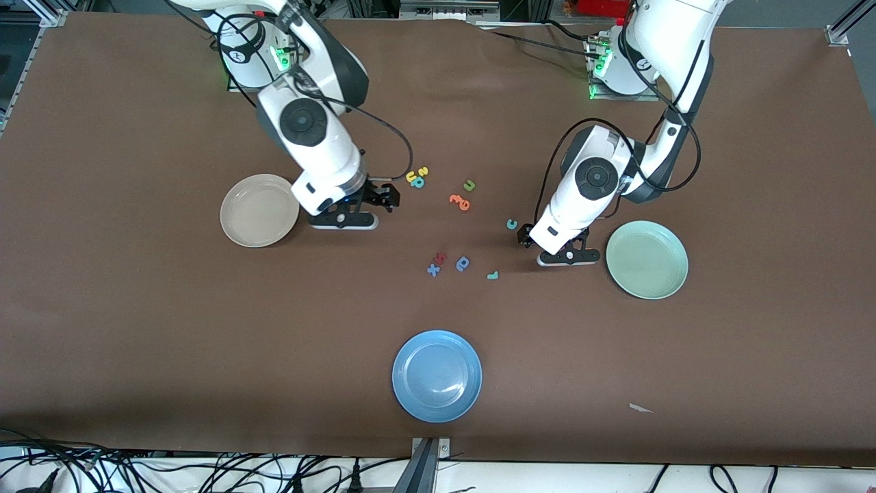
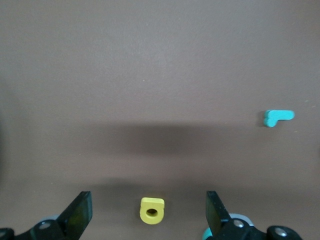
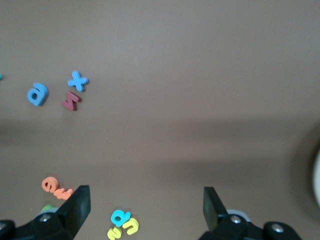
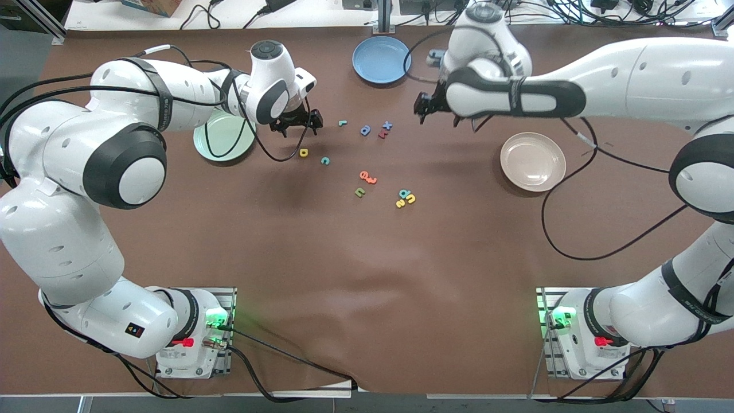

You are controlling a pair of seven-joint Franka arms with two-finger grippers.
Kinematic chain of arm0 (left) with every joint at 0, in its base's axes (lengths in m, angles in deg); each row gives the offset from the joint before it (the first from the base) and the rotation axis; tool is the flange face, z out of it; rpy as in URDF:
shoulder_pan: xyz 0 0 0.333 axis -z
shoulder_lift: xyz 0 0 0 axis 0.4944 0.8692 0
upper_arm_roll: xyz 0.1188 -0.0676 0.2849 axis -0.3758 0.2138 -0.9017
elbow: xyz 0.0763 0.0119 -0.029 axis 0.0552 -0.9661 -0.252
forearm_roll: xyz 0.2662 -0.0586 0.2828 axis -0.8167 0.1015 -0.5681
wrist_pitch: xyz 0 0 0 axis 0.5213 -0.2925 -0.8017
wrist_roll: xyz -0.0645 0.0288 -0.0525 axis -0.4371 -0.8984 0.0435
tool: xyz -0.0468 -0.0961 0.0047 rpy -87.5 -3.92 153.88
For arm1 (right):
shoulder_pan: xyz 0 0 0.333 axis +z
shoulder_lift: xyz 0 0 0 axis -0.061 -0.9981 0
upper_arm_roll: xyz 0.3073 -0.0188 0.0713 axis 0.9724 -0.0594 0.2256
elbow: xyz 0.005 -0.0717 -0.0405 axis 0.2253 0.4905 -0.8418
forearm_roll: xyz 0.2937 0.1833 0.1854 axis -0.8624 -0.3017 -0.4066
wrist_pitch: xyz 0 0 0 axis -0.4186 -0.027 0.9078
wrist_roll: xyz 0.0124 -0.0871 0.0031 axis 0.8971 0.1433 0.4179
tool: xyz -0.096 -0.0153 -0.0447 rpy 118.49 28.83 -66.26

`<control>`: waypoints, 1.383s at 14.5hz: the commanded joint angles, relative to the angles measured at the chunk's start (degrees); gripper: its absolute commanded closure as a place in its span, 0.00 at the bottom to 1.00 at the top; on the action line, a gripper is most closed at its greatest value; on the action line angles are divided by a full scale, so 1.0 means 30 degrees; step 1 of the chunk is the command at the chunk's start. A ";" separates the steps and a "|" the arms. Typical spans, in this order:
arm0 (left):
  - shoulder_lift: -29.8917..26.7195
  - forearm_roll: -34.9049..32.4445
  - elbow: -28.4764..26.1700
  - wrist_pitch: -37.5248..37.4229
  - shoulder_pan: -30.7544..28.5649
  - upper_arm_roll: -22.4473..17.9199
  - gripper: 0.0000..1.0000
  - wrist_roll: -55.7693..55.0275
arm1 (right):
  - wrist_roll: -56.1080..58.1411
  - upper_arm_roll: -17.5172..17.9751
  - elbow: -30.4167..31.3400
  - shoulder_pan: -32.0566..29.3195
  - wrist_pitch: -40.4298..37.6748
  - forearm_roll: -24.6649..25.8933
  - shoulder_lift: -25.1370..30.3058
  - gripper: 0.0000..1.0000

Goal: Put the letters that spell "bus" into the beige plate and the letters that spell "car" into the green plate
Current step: 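Grasp the yellow letter with the left gripper while the right gripper lowers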

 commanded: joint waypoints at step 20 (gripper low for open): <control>0.0824 -0.0848 -0.0840 0.0599 0.0580 -0.0093 0.69 -0.0114 | -1.2723 0.1418 0.0817 0.3393 0.3555 0.8957 -0.5077 0.00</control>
